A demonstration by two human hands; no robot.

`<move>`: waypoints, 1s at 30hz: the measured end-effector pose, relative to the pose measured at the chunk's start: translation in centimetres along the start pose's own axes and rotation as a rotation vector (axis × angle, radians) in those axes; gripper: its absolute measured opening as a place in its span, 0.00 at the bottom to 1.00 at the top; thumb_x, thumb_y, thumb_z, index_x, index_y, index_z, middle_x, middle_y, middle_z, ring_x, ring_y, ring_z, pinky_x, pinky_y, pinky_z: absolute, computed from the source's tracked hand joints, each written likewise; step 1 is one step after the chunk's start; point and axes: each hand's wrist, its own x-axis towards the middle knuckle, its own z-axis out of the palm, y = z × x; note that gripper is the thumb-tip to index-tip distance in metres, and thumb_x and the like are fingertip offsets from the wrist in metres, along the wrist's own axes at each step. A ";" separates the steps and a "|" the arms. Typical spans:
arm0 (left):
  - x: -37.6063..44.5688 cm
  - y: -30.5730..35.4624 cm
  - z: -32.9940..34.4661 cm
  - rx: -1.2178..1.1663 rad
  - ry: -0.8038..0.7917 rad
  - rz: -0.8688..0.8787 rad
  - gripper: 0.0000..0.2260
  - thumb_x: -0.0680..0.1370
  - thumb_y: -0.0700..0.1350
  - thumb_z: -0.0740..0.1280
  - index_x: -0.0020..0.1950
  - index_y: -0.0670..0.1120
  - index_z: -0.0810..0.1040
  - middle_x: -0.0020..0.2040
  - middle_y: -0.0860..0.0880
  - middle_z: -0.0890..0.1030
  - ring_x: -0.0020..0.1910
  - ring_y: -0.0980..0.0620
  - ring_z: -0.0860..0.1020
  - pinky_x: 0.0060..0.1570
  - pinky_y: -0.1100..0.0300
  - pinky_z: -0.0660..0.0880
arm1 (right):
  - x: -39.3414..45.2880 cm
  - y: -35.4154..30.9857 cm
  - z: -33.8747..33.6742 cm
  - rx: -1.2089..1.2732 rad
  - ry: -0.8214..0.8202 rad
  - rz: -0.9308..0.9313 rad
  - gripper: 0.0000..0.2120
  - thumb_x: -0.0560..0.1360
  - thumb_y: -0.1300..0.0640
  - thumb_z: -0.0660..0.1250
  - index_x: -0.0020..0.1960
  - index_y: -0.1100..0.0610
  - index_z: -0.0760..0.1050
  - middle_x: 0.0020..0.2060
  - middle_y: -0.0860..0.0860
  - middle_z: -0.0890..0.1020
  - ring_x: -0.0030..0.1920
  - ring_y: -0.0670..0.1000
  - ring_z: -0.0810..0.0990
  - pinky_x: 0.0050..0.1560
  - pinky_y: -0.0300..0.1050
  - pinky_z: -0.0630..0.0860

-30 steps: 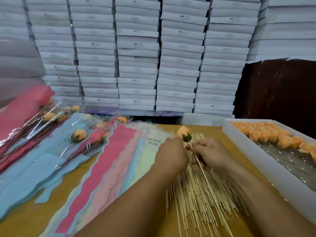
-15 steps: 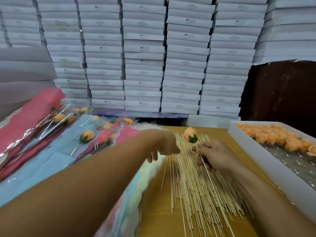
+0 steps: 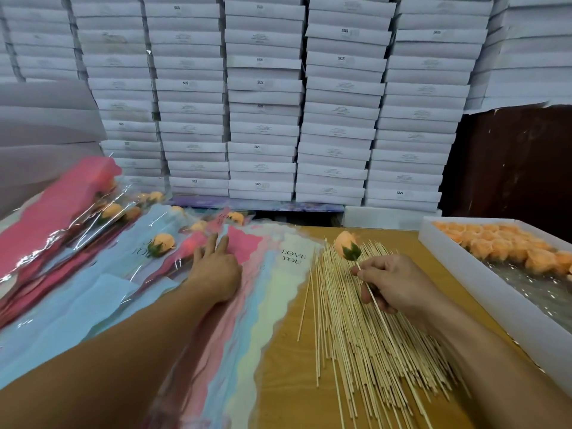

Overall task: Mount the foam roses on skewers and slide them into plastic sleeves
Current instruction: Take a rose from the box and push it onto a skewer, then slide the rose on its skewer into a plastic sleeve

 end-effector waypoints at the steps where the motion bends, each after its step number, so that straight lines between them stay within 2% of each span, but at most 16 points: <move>1: -0.1 0.1 0.0 0.002 0.025 0.007 0.19 0.83 0.50 0.53 0.61 0.42 0.79 0.82 0.42 0.51 0.80 0.38 0.44 0.76 0.37 0.47 | 0.0 0.0 0.0 -0.001 -0.002 0.000 0.09 0.82 0.62 0.63 0.51 0.58 0.82 0.27 0.53 0.81 0.21 0.44 0.70 0.21 0.36 0.65; 6: -1.1 0.7 -1.1 -0.013 0.078 -0.007 0.18 0.82 0.47 0.53 0.56 0.42 0.80 0.78 0.41 0.62 0.77 0.39 0.55 0.74 0.40 0.53 | 0.2 0.3 0.0 -0.003 -0.013 0.010 0.09 0.82 0.61 0.63 0.51 0.58 0.82 0.28 0.54 0.81 0.22 0.45 0.70 0.21 0.37 0.65; 8: -1.7 1.1 -2.3 -0.025 0.095 -0.012 0.14 0.81 0.46 0.55 0.49 0.43 0.79 0.69 0.41 0.70 0.72 0.40 0.63 0.71 0.41 0.61 | 0.2 0.3 0.1 0.002 -0.014 0.014 0.08 0.82 0.60 0.64 0.51 0.58 0.82 0.28 0.54 0.81 0.22 0.46 0.71 0.21 0.37 0.64; 10: -2.5 2.0 -3.8 -0.043 0.127 0.001 0.10 0.80 0.43 0.58 0.39 0.45 0.72 0.55 0.43 0.75 0.62 0.43 0.69 0.60 0.44 0.71 | 0.2 0.4 0.2 0.024 -0.015 0.025 0.09 0.82 0.58 0.64 0.50 0.59 0.82 0.28 0.54 0.81 0.22 0.46 0.70 0.21 0.37 0.64; 11: -3.0 2.7 -4.6 -0.058 0.145 0.016 0.11 0.79 0.42 0.59 0.36 0.46 0.69 0.49 0.44 0.76 0.56 0.44 0.71 0.53 0.46 0.73 | 0.2 0.4 0.4 0.044 -0.021 0.036 0.10 0.82 0.58 0.63 0.50 0.59 0.81 0.29 0.54 0.82 0.22 0.46 0.70 0.21 0.37 0.63; 13: -3.9 4.1 -6.1 -0.094 0.162 0.035 0.12 0.79 0.41 0.59 0.34 0.47 0.66 0.42 0.44 0.75 0.46 0.44 0.72 0.42 0.50 0.72 | 0.2 0.2 0.9 0.116 -0.055 0.072 0.10 0.83 0.58 0.60 0.52 0.61 0.79 0.32 0.55 0.84 0.22 0.46 0.70 0.21 0.38 0.63; 15: -4.9 5.9 -7.4 -0.099 0.170 0.064 0.15 0.80 0.42 0.60 0.33 0.48 0.63 0.38 0.46 0.72 0.41 0.44 0.73 0.39 0.55 0.69 | 0.2 0.0 1.3 0.240 -0.114 0.131 0.08 0.83 0.59 0.58 0.53 0.63 0.74 0.39 0.60 0.87 0.22 0.46 0.70 0.20 0.38 0.63; 18: -7.3 8.8 -9.0 -0.105 0.213 0.155 0.17 0.81 0.46 0.61 0.32 0.48 0.62 0.34 0.51 0.66 0.36 0.47 0.71 0.37 0.56 0.68 | 0.1 -0.4 1.2 0.421 -0.212 0.210 0.06 0.84 0.58 0.58 0.52 0.61 0.70 0.48 0.65 0.86 0.21 0.46 0.70 0.18 0.37 0.64; 21: -10.1 11.3 -10.0 -0.070 0.249 0.273 0.15 0.80 0.47 0.62 0.35 0.47 0.62 0.36 0.51 0.64 0.38 0.46 0.71 0.37 0.55 0.66 | 0.0 -0.6 0.8 0.541 -0.295 0.247 0.06 0.84 0.57 0.58 0.51 0.60 0.69 0.50 0.67 0.85 0.20 0.45 0.71 0.17 0.36 0.66; 23: -11.8 12.5 -10.5 -0.031 0.232 0.365 0.12 0.81 0.47 0.61 0.37 0.49 0.67 0.40 0.49 0.67 0.40 0.46 0.70 0.37 0.54 0.65 | -0.2 -0.7 0.7 0.580 -0.339 0.261 0.06 0.84 0.57 0.59 0.51 0.59 0.69 0.45 0.66 0.85 0.21 0.46 0.72 0.16 0.35 0.67; 24: -12.5 13.0 -10.6 0.001 0.213 0.403 0.09 0.81 0.46 0.60 0.40 0.49 0.71 0.42 0.48 0.68 0.40 0.47 0.69 0.38 0.54 0.65 | -0.4 -0.8 0.7 0.586 -0.354 0.266 0.06 0.83 0.57 0.59 0.51 0.59 0.69 0.40 0.63 0.85 0.21 0.46 0.72 0.16 0.35 0.67; 26: -13.6 13.6 -10.6 0.080 0.172 0.449 0.09 0.82 0.45 0.58 0.55 0.47 0.78 0.47 0.45 0.70 0.44 0.46 0.70 0.39 0.53 0.65 | -0.7 -1.0 0.7 0.533 -0.371 0.255 0.07 0.83 0.57 0.59 0.50 0.60 0.71 0.29 0.57 0.81 0.20 0.46 0.72 0.17 0.34 0.67; 28: -14.3 14.3 -10.5 0.140 0.132 0.471 0.14 0.82 0.43 0.57 0.65 0.46 0.74 0.56 0.44 0.72 0.53 0.44 0.72 0.40 0.53 0.65 | -1.1 -1.1 0.6 0.406 -0.378 0.232 0.08 0.83 0.57 0.60 0.51 0.61 0.73 0.24 0.53 0.77 0.20 0.45 0.70 0.17 0.35 0.65; 30: -15.0 14.6 -10.6 0.163 0.100 0.490 0.16 0.82 0.42 0.56 0.69 0.45 0.72 0.60 0.43 0.71 0.56 0.43 0.71 0.41 0.52 0.65 | -1.4 -1.2 0.4 0.304 -0.396 0.217 0.09 0.83 0.57 0.61 0.50 0.62 0.75 0.23 0.52 0.73 0.20 0.46 0.68 0.17 0.36 0.63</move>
